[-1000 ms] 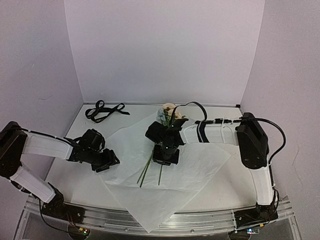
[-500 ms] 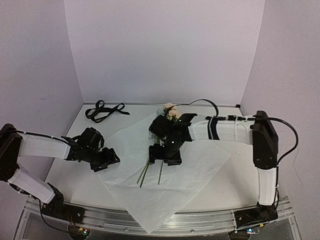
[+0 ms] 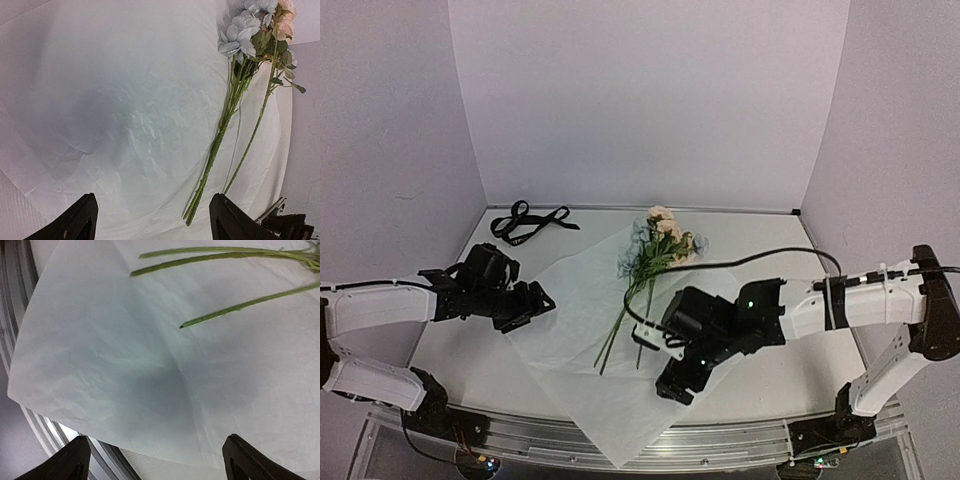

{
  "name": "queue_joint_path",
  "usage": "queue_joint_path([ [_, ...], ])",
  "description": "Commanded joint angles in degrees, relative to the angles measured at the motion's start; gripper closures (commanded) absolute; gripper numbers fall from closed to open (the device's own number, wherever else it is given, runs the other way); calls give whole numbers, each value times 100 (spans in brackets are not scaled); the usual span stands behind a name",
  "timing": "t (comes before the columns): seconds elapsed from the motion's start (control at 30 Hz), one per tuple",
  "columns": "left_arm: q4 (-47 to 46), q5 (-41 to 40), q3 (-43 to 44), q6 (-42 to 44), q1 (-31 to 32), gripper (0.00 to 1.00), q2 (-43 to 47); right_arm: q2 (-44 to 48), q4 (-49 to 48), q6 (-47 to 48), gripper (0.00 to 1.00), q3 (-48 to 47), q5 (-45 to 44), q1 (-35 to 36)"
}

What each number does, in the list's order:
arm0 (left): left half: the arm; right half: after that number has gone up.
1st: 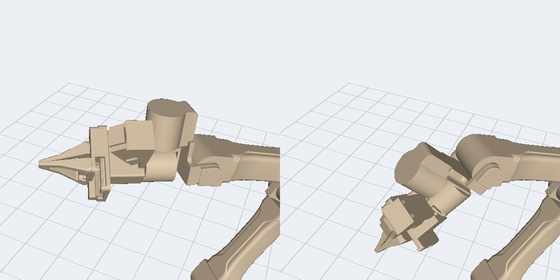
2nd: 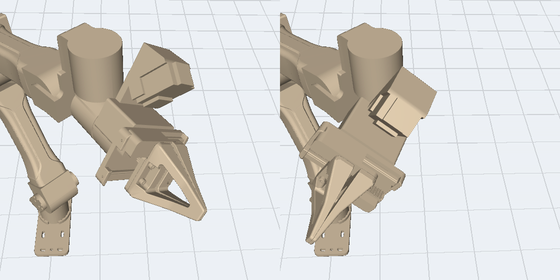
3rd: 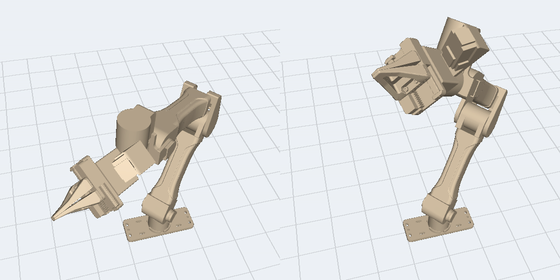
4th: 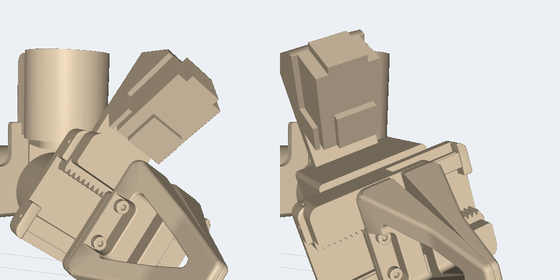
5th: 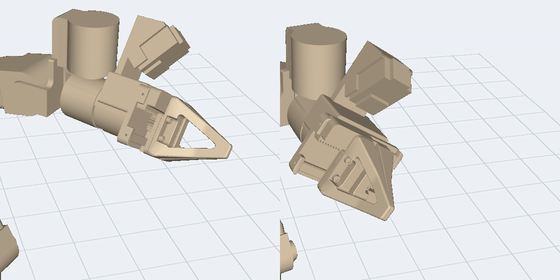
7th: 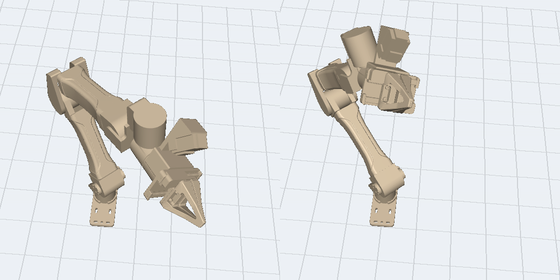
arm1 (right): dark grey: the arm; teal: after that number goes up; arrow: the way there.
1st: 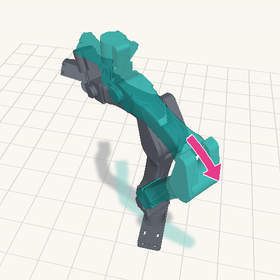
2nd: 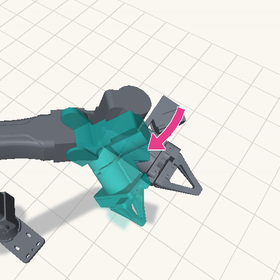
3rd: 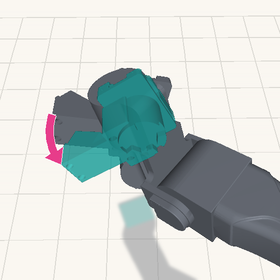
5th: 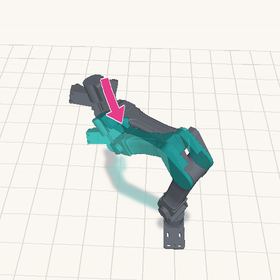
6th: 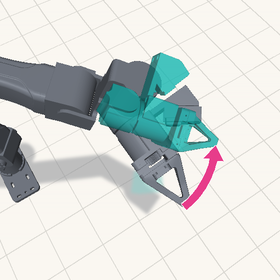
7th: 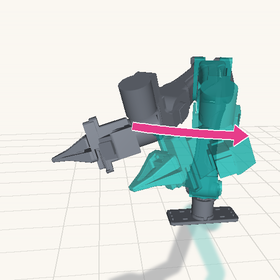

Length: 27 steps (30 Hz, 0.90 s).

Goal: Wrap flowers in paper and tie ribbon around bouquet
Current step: Pick up the bottom corner of the flattened wrapping paper from the center of the board.

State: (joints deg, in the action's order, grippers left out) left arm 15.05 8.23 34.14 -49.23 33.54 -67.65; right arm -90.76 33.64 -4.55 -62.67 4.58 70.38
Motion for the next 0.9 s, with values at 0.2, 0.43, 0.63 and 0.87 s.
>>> queue_joint_path([
  [0.2,367,-204,-253,-12,12,20,677,-295,-2196,2947,2,891,-1710,1554],
  [0.43,481,-250,-389,-51,12,20,878,-567,-2538,3380,2,967,-2272,2288],
  [0.63,526,-278,-398,-52,14,20,887,-433,-2491,3158,2,1175,-2340,2498],
  [0.87,481,-287,-311,-64,12,22,751,-783,-2468,2987,4,1072,-2491,2549],
])
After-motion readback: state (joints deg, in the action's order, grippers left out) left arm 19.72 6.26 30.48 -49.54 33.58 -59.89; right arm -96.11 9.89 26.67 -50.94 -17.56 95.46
